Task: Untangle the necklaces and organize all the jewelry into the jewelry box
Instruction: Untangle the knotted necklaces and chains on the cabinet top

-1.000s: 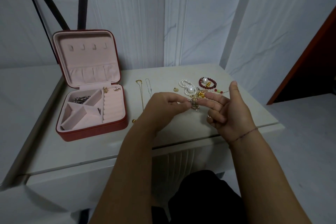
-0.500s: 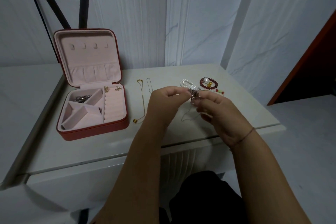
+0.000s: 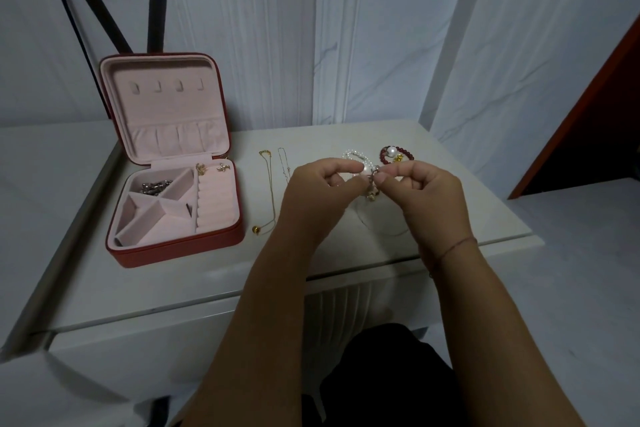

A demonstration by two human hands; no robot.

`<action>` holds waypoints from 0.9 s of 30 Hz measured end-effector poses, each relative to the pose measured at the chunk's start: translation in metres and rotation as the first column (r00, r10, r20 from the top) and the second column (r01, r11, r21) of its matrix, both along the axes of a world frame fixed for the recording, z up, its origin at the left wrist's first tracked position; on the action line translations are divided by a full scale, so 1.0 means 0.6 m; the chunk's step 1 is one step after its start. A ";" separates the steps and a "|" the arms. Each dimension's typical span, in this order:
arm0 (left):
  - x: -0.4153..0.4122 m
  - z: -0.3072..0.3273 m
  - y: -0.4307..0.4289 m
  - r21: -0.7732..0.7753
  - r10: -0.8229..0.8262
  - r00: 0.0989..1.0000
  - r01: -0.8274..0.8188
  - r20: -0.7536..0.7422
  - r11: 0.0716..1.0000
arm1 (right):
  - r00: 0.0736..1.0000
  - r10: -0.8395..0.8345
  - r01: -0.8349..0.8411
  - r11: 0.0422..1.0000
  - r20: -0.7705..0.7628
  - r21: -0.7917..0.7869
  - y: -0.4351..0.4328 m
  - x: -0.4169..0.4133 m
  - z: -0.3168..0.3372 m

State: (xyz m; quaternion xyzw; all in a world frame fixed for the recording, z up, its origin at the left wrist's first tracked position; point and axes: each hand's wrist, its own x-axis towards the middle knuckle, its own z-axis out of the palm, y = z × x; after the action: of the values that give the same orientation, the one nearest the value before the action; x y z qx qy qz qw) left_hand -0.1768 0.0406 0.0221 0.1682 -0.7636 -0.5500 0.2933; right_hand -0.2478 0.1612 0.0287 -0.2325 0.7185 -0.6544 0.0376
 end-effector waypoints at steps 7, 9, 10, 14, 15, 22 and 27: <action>0.010 0.003 0.001 -0.015 -0.033 0.997 0.034 0.064 0.999 | 0.994 -0.019 0.042 0.974 0.105 -0.223 0.001 -0.002 0.007; 0.014 0.003 -0.003 -0.016 -0.066 0.990 0.068 0.122 0.998 | 0.990 -0.046 0.081 0.958 0.134 -0.275 0.005 -0.002 0.014; 0.015 0.002 -0.006 -0.019 -0.076 0.986 0.080 0.149 0.997 | 0.987 -0.061 0.100 0.955 0.146 -0.280 0.007 -0.003 0.016; 0.017 0.000 -0.013 0.001 -0.120 0.966 0.123 0.231 0.992 | 0.960 -0.072 0.163 0.930 0.271 -0.329 0.011 -0.007 0.019; 0.018 0.000 -0.013 0.006 -0.137 0.960 0.139 0.246 0.990 | 0.947 -0.058 0.176 0.917 0.317 -0.358 0.011 -0.008 0.019; 0.018 0.001 -0.010 0.010 -0.158 0.964 0.159 0.212 0.987 | 0.892 -0.074 0.254 0.898 0.445 -0.360 0.017 -0.011 0.015; 0.020 0.005 -0.008 0.043 -0.196 0.971 0.192 0.138 0.981 | 0.883 -0.137 0.264 0.935 0.450 -0.235 0.023 -0.015 0.013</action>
State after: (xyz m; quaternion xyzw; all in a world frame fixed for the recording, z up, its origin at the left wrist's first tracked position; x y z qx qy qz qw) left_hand -0.1648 0.0358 0.0251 0.1357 -0.7871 -0.5738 0.1809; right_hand -0.2565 0.1748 0.0365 -0.0105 0.6096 -0.7874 0.0907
